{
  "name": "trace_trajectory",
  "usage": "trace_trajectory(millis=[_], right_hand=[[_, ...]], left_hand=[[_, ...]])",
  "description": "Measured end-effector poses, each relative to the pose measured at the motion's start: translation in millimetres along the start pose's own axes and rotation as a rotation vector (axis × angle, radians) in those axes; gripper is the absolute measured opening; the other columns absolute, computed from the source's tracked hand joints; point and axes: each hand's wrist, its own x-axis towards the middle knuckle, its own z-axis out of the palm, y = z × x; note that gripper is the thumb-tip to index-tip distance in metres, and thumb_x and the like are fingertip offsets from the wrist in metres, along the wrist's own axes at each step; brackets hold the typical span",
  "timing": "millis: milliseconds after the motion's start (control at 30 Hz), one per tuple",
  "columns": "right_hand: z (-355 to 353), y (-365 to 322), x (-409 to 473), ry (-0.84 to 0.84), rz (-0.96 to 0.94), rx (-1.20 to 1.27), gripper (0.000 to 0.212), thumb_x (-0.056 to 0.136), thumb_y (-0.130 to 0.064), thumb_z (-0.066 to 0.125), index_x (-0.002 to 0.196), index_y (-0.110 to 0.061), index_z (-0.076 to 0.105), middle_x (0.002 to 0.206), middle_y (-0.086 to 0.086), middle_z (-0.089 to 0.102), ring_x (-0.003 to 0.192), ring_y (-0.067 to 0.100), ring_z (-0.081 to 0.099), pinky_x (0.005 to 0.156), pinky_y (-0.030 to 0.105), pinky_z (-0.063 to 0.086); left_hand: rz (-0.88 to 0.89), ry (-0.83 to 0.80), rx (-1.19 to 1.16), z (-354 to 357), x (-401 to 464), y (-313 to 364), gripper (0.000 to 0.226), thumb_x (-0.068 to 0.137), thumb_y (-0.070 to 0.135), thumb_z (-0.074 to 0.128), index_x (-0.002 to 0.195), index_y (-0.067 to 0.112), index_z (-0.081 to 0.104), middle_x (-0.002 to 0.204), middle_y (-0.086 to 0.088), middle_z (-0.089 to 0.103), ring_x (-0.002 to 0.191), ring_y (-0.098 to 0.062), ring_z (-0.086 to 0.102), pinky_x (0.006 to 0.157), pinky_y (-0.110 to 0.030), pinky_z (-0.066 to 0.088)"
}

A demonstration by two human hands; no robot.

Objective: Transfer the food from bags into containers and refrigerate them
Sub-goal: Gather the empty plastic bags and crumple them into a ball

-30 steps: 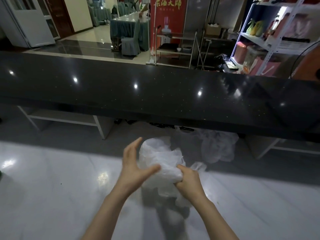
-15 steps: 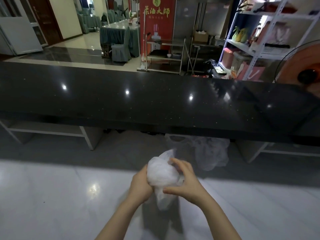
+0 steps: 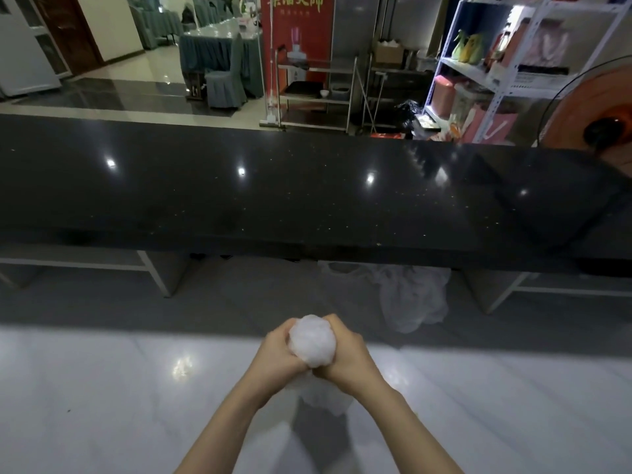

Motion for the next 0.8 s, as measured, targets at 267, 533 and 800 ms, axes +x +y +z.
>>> trace_trajectory(millis=[267,533,800], right_hand=[[-6,9,-4,0.164,0.076,0.259,0.033,0.069,-0.031,0.072,0.096,-0.038,0.055,0.088,-0.011,0.067,0.081,0.007,0.064,0.063,0.022,0.052],[-26,11,-11,0.041,-0.078,0.232,0.060,0.055,-0.037,0.082,0.105,-0.041,0.049,0.109,-0.014,0.059,0.099,0.003,0.061,0.079,0.030,0.056],[-75,65,20,0.495,0.192,-0.487,0.069,0.088,-0.045,0.059,0.146,-0.019,0.031,0.152,0.018,0.019,0.141,0.036,0.018,0.117,0.046,0.020]], left_hand=[[-0.309,-0.209,-0.310,1,-11,-8,0.070,0.077,0.069,0.057,0.139,0.047,0.034,0.139,0.006,0.052,0.124,-0.018,0.054,0.091,-0.050,0.053],[-0.334,0.050,-0.369,32,21,6,0.034,0.088,0.029,0.057,0.122,0.024,0.062,0.106,-0.008,0.073,0.096,-0.024,0.070,0.071,-0.040,0.059],[-0.230,0.230,-0.289,36,41,-9,0.030,0.092,0.020,0.052,0.122,0.023,0.055,0.113,0.003,0.065,0.100,-0.012,0.063,0.079,-0.030,0.050]])
